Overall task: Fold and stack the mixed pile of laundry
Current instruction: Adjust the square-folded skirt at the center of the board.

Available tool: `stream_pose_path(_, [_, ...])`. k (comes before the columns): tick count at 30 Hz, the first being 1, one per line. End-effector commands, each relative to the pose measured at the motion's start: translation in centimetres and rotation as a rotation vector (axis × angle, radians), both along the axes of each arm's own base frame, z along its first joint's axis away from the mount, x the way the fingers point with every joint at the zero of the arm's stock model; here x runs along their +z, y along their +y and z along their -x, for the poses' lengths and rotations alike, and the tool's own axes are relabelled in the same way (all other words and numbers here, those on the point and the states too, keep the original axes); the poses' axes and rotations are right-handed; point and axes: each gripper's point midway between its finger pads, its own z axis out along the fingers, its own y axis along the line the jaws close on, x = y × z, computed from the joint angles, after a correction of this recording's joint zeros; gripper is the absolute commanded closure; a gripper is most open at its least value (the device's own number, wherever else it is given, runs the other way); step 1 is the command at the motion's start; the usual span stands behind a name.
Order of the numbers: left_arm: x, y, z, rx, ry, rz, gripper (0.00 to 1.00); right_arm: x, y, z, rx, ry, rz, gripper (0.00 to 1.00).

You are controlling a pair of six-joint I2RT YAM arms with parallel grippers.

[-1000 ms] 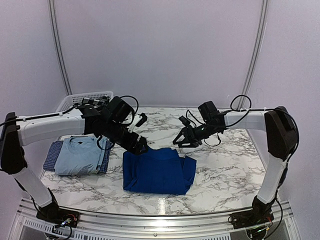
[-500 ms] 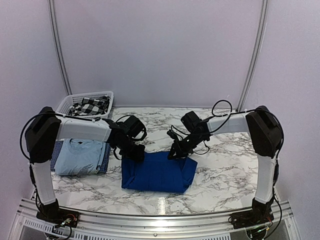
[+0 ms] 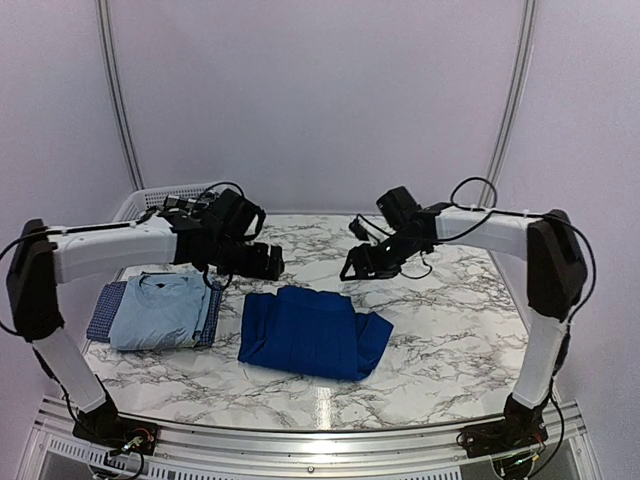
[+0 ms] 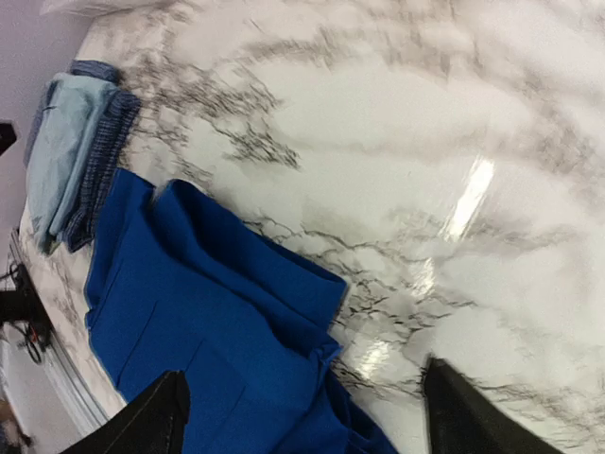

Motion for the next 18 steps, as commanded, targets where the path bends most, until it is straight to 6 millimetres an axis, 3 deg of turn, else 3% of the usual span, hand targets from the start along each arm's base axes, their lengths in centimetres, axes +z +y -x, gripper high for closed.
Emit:
stream_pose_path(1, [6.2, 1.9, 0.4, 0.063, -0.133, 0.103, 0.01, 11.7, -4.8, -1.4, -0.173, -0.245, -0.143, 0.08])
stream_pose_path(3, [5.6, 2.3, 1.7, 0.043, -0.074, 0.134, 0.01, 13.9, -6.5, -0.3, -0.225, -0.271, -0.217, 0.01])
stream_pose_path(5, [3.5, 3.1, 2.9, 0.054, 0.027, 0.148, 0.01, 13.9, -7.4, 1.7, -0.253, -0.211, -0.291, 0.01])
stream_pose_path(7, [0.5, 3.7, 4.5, 0.069, 0.156, 0.179, 0.01, 12.5, -7.2, 4.3, -0.205, -0.113, -0.368, 0.01])
stream_pose_path(10, [-2.7, 4.1, 6.7, 0.087, 0.279, 0.207, 0.01, 7.6, -7.0, 8.7, -0.192, 0.113, -0.368, 0.05])
stream_pose_path(15, [-5.4, 4.1, 8.7, 0.1, 0.367, 0.266, 0.01, 0.9, -7.1, 15.1, -0.204, 0.291, -0.246, 0.07])
stream_pose_path(18, [-7.9, 3.5, 10.0, 0.088, 0.455, 0.309, 0.01, -2.3, -7.2, 17.0, -0.216, 0.377, -0.252, 0.07])
